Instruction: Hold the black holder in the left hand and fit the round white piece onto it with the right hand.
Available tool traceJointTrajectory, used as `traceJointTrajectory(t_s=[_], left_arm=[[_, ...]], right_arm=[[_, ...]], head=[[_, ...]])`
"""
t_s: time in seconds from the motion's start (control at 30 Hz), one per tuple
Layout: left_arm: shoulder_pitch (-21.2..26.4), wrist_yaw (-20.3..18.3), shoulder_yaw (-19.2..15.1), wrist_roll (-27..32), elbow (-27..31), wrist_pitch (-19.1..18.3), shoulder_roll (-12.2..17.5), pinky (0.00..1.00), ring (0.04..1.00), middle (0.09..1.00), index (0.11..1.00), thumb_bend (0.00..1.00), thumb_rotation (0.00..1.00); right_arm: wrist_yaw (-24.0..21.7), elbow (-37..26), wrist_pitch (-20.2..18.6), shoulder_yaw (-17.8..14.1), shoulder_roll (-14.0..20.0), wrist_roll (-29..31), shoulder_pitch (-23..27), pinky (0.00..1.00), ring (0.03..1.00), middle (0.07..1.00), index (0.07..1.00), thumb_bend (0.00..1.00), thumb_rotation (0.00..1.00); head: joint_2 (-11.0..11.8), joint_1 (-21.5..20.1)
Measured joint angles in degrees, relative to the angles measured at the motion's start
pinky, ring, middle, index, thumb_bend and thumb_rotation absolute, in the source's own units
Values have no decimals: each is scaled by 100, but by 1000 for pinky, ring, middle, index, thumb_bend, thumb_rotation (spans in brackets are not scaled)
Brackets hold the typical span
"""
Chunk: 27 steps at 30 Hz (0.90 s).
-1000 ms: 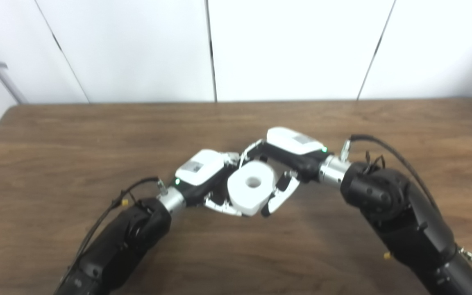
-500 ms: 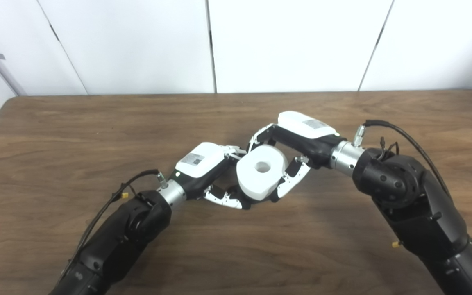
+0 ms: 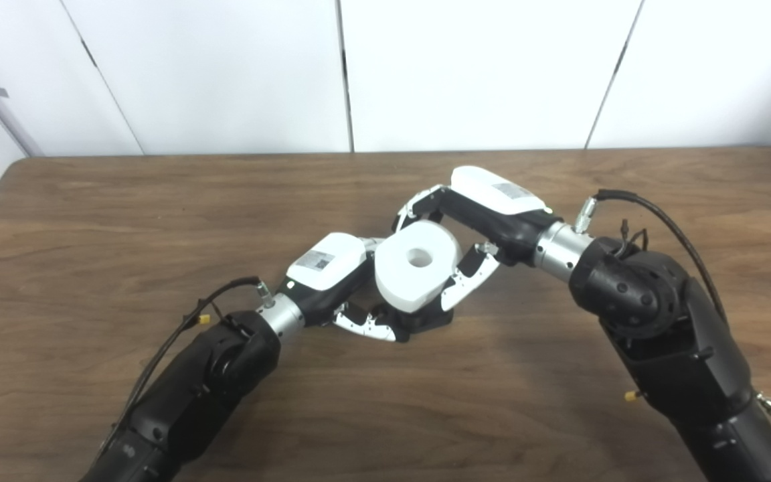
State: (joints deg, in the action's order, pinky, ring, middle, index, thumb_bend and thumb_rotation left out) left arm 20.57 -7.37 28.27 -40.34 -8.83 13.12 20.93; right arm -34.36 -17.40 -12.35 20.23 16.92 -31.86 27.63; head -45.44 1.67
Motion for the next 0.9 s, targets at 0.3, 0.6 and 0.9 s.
traceJointTrajectory(t_s=[0.3, 0.6, 0.9], left_arm=[[-1, -3, 1, 4, 8, -1, -1, 827, 876, 840, 484, 523, 74], [-2, -52, -3, 5, 46, -46, -1, 822, 871, 835, 484, 523, 73], [-4, -150, -3, 1, 128, -141, 0, 823, 873, 837, 484, 523, 73]], right_arm=[[56, 294, -42, 99, -19, -98, -38, 633, 730, 709, 479, 523, 138], [147, 454, 80, 157, -15, -113, -40, 636, 735, 714, 479, 525, 135], [169, 513, 141, 155, 68, -101, -26, 632, 738, 719, 480, 524, 135]], head=[[-18, 18], [-35, 35], [-70, 18]])
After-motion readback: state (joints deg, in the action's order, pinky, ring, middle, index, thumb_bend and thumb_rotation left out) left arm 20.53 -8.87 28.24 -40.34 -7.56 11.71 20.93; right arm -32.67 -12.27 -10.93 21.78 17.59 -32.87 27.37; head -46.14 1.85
